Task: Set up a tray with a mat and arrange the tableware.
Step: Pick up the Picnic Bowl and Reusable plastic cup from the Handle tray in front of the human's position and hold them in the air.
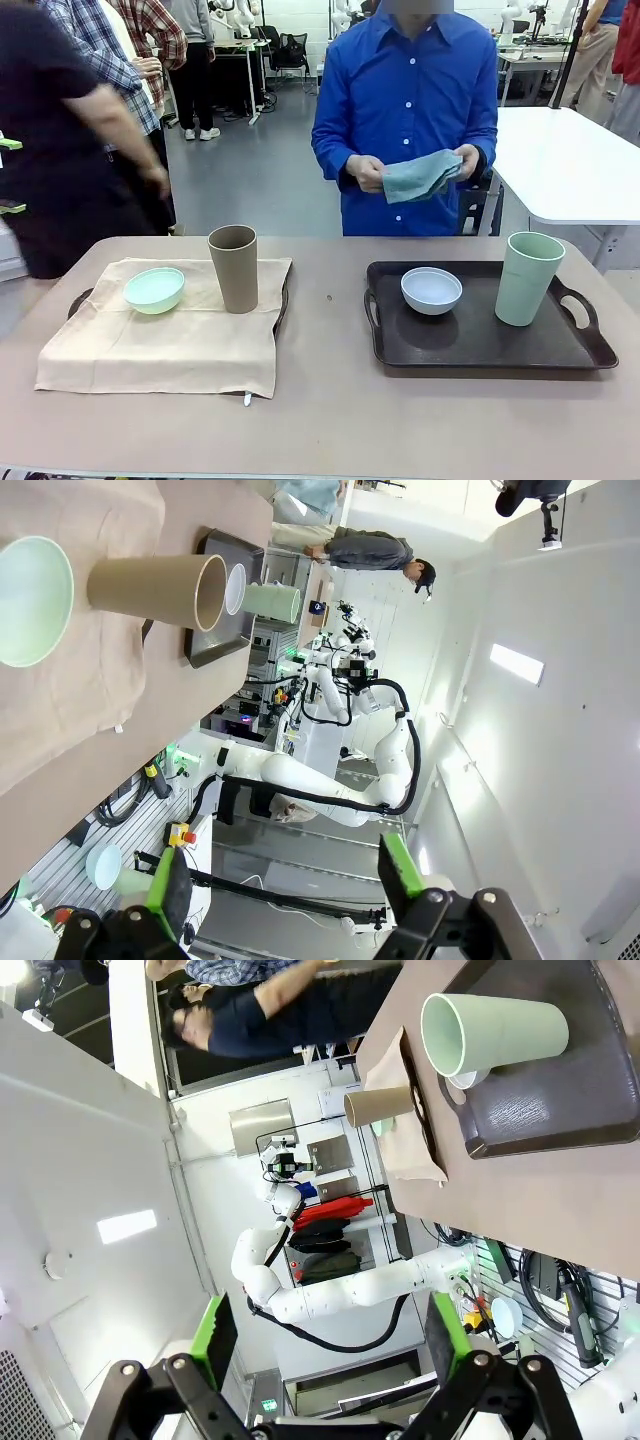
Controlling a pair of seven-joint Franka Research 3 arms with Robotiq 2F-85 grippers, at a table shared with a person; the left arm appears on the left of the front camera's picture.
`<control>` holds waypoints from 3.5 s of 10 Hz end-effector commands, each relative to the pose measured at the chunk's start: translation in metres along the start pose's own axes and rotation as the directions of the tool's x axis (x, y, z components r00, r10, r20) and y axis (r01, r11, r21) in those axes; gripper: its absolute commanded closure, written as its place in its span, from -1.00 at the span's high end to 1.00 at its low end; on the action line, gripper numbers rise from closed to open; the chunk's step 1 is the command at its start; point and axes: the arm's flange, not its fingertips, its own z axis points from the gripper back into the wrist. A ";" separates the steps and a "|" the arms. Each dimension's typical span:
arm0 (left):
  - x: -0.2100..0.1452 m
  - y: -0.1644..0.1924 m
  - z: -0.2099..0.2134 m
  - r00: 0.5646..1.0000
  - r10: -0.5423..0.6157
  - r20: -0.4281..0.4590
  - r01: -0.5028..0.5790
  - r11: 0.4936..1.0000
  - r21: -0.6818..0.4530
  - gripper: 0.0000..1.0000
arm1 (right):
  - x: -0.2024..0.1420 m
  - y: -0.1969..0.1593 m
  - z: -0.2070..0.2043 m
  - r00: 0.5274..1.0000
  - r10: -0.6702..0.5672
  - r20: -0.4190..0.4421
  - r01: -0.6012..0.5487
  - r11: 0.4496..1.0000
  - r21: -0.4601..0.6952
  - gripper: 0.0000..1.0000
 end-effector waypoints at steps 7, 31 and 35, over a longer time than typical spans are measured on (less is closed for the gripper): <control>-0.014 -0.144 -0.157 0.989 -0.138 0.049 0.094 0.852 0.514 1.00 | 0.081 0.032 0.008 0.570 0.599 -0.562 -0.666 0.738 0.112 1.00; -0.006 -0.217 -0.467 0.946 -0.318 0.067 0.149 0.608 0.780 1.00 | 0.104 -0.014 -0.024 -0.263 0.857 -0.443 -0.965 -0.233 0.122 1.00; -0.020 -0.203 -0.449 0.951 -0.308 0.033 0.171 0.611 0.773 1.00 | 0.111 -0.003 -0.024 -0.228 0.825 -0.517 -0.969 -0.244 0.038 1.00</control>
